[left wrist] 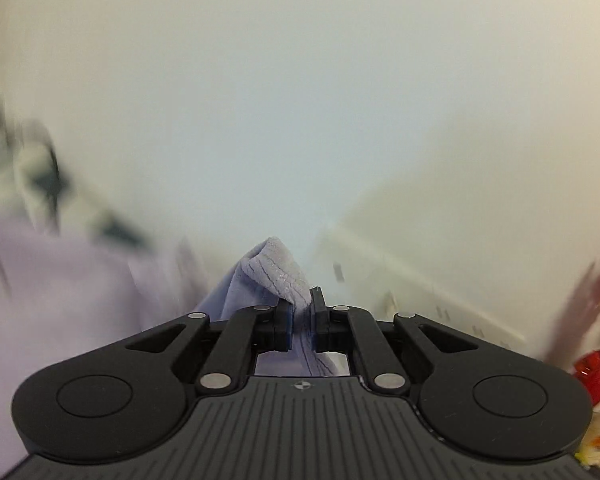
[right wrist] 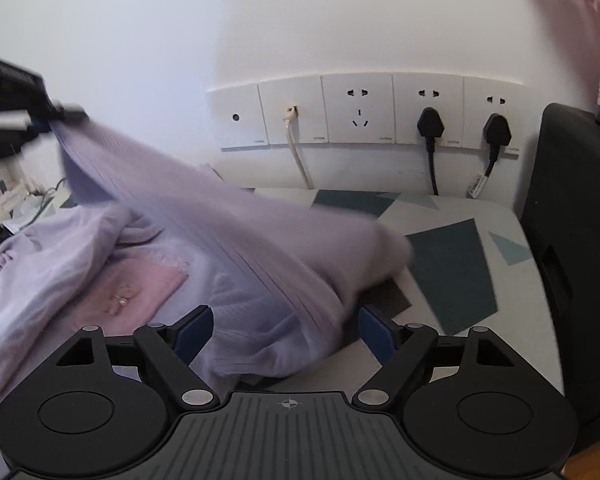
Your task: Fold clothes
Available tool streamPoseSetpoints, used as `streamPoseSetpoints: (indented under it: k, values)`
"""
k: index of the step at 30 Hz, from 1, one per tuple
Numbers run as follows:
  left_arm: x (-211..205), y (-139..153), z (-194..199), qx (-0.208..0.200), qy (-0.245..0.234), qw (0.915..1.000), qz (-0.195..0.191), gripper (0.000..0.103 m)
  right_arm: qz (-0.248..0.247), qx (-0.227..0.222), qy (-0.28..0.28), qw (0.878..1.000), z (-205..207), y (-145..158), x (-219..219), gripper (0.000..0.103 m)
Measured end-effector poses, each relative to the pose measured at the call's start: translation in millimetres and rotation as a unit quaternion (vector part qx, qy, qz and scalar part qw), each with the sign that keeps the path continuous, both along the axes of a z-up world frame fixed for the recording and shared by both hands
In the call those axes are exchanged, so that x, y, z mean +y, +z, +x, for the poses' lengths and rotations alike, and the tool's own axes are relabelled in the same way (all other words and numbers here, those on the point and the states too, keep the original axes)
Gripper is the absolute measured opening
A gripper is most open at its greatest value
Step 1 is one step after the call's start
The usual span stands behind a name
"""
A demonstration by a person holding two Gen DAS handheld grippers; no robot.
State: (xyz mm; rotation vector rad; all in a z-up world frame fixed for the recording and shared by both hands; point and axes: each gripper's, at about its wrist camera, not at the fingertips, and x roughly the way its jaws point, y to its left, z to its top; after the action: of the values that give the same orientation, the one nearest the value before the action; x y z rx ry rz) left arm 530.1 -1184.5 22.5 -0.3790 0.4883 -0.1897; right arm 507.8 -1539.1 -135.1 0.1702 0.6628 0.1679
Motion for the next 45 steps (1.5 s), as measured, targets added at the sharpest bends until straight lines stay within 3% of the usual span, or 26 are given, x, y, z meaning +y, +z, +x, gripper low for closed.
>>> streamPoseSetpoints:
  k: [4, 6, 10, 12, 15, 20, 22, 23, 24, 25, 28, 33, 37, 39, 41, 45]
  values:
    - [25.5, 13.8, 3.8, -0.043, 0.04, 0.9944, 0.088, 0.008, 0.007, 0.01, 0.001, 1.0, 2.3, 0.5, 8.3, 0.077]
    - [40.8, -0.2, 11.8, -0.022, 0.055, 0.9909, 0.121, 0.008, 0.0, 0.014, 0.005, 1.0, 2.9, -0.2, 14.4, 0.077]
    - [68.7, -53.6, 27.1, 0.058, 0.067, 0.9841, 0.154, 0.008, -0.027, 0.02, 0.01, 0.999, 5.2, -3.5, 30.5, 0.077]
    - [78.9, -76.1, 32.1, 0.078, 0.067, 0.9833, 0.15, 0.008, -0.046, 0.019, 0.013, 0.999, 6.3, -1.9, 40.2, 0.077]
    - [96.9, -87.6, 33.2, 0.081, 0.062, 0.9878, 0.117, 0.008, -0.075, 0.013, 0.03, 0.997, 7.3, 2.9, 57.8, 0.077]
    - [99.4, -66.6, 44.9, 0.046, 0.021, 0.9955, 0.081, 0.008, -0.157, 0.021, 0.066, 0.985, 16.3, -2.7, 94.4, 0.075]
    - [98.3, -50.3, 46.1, 0.009, -0.003, 0.9977, 0.067, 0.008, -0.19, 0.031, 0.067, 0.979, 20.5, -8.9, 105.3, 0.066]
    - [101.8, -46.2, 42.9, -0.016, -0.01, 0.9976, 0.067, 0.008, -0.204, 0.035, 0.065, 0.976, 22.2, -11.8, 109.5, 0.045]
    - [106.8, -45.9, 39.0, -0.036, -0.005, 0.9967, 0.073, 0.008, -0.209, 0.039, 0.065, 0.975, 23.4, -13.9, 112.1, 0.016]
    - [114.1, -51.5, 37.6, -0.035, 0.001, 0.9968, 0.072, 0.008, -0.198, 0.044, 0.068, 0.977, 23.4, -14.4, 111.6, 0.01]
    - [143.0, -92.2, 41.3, 0.046, 0.029, 0.9973, 0.049, 0.008, -0.185, 0.056, 0.08, 0.978, 22.7, -15.9, 113.1, 0.008]
    - [149.8, -145.0, 42.9, 0.113, 0.035, 0.9902, 0.074, 0.008, -0.218, 0.069, 0.104, 0.968, 21.5, -19.5, 124.8, 0.014]
    - [150.8, -151.4, 56.4, 0.134, 0.036, 0.9882, 0.065, 0.01, -0.211, 0.083, 0.132, 0.965, 22.1, -12.4, 123.1, 0.023]
    - [154.3, -151.6, 62.9, 0.146, 0.036, 0.9859, 0.073, 0.024, -0.189, 0.098, 0.138, 0.967, 23.4, -5.8, 116.8, 0.035]
    - [159.3, -150.1, 64.6, 0.153, 0.043, 0.9838, 0.084, 0.055, -0.169, 0.103, 0.137, 0.971, 23.6, 1.8, 110.8, 0.041]
    - [182.0, -142.7, 56.1, 0.147, 0.078, 0.9834, 0.072, 0.071, -0.124, 0.09, 0.114, 0.982, 22.8, 17.2, 99.1, 0.058]
